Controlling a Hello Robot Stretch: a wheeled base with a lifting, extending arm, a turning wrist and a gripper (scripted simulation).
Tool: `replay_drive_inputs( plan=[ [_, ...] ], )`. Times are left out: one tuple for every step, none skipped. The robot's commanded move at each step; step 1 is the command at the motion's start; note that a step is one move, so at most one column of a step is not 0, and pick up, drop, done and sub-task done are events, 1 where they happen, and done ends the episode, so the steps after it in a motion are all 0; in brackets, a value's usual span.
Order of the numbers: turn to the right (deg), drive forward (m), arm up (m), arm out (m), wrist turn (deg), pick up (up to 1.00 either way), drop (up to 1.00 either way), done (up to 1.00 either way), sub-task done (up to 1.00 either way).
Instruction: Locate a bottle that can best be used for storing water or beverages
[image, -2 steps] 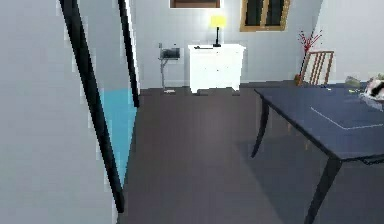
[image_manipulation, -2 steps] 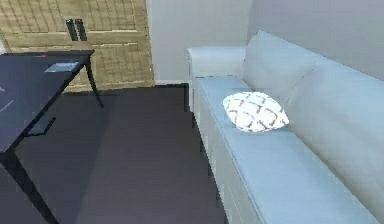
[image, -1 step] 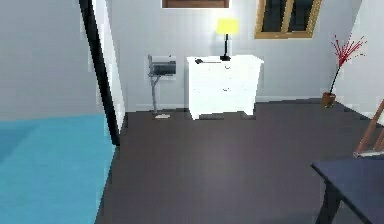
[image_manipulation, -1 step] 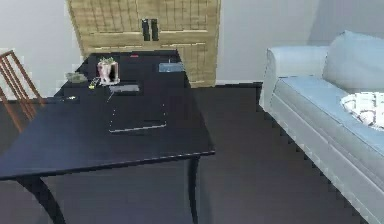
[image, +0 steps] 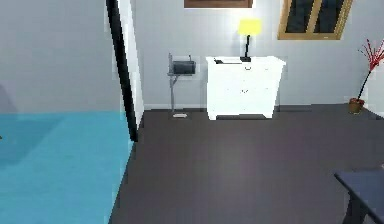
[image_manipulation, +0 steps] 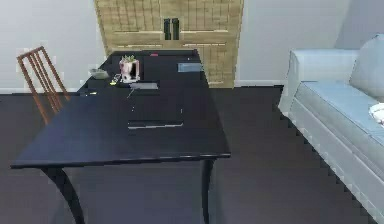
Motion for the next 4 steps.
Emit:
replay_drive_inputs(
  plan=[
    [0.0, 0.5, 0.0, 0.0, 0.0, 0.0, 0.0, 0.0, 0.0],
    [-45.0, 0.0, 0.0, 0.0, 0.0, 0.0, 0.0, 0.0, 0.0],
    [-15.0, 0.0, 0.0, 0.0, 0.0, 0.0, 0.0, 0.0, 0.0],
    [0.0, 0.35, 0.0, 0.0, 0.0, 0.0, 0.0, 0.0, 0.0]
  ],
)
